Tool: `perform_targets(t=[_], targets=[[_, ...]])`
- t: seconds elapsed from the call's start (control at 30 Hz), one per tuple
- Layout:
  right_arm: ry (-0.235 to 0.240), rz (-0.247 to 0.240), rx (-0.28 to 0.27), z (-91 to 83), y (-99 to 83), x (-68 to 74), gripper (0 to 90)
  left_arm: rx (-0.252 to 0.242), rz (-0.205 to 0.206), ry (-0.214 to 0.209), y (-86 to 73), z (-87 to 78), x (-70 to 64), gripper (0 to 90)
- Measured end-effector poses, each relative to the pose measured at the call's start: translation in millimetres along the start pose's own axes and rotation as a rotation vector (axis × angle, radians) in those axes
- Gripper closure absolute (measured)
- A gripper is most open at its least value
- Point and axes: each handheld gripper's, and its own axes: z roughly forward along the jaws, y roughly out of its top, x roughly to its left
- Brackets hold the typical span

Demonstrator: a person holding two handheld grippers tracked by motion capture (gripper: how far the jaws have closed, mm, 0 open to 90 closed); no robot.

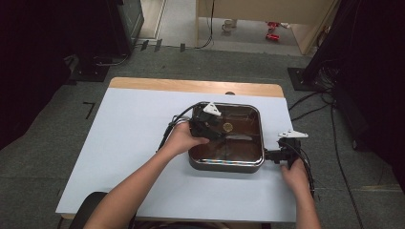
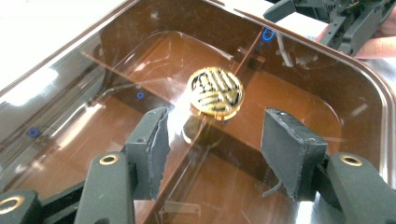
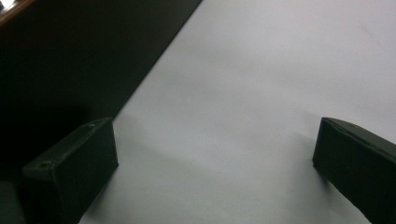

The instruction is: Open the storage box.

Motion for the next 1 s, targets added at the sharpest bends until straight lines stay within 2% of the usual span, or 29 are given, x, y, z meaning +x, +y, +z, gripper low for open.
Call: perform_targets(t=[0.1,0.27,0.37,0.4,0.47,0.53,0.8,1.0], targets=[[0.0,0.0,0.0,0.0,0.0,0.0,0.0,-0.018,0.006,0.007,1.8,5.6,0.2,43.4],[0.0,0.002,0.001,-0.1,0.0,0.1,0.0,-0.008,0.015,0.02,5.9,15.8,1.3,47.3],[0.0,0.002,0.001,-0.1,0.1,0.1,0.0,-0.005,0.009,0.007,6.7,19.4,1.6,49.1],[0.0,0.002,0.001,-0.1,0.1,0.1,0.0,0.008,0.02,0.002,6.7,22.6,0.4,50.1],[0.0,0.001,0.001,-0.1,0.0,0.1,0.0,0.0,0.037,0.009,6.3,23.6,-1.2,53.7],[0.0,0.001,0.0,-0.1,0.0,0.1,0.0,0.0,0.027,0.006,6.9,23.8,-1.2,57.5],[0.0,0.002,0.001,-0.1,0.1,0.1,0.0,0.026,0.001,0.008,11.4,20.1,-2.8,59.1],[0.0,0.003,0.0,0.0,0.1,0.2,0.0,-0.009,0.011,0.007,17.3,8.2,-5.2,59.1]])
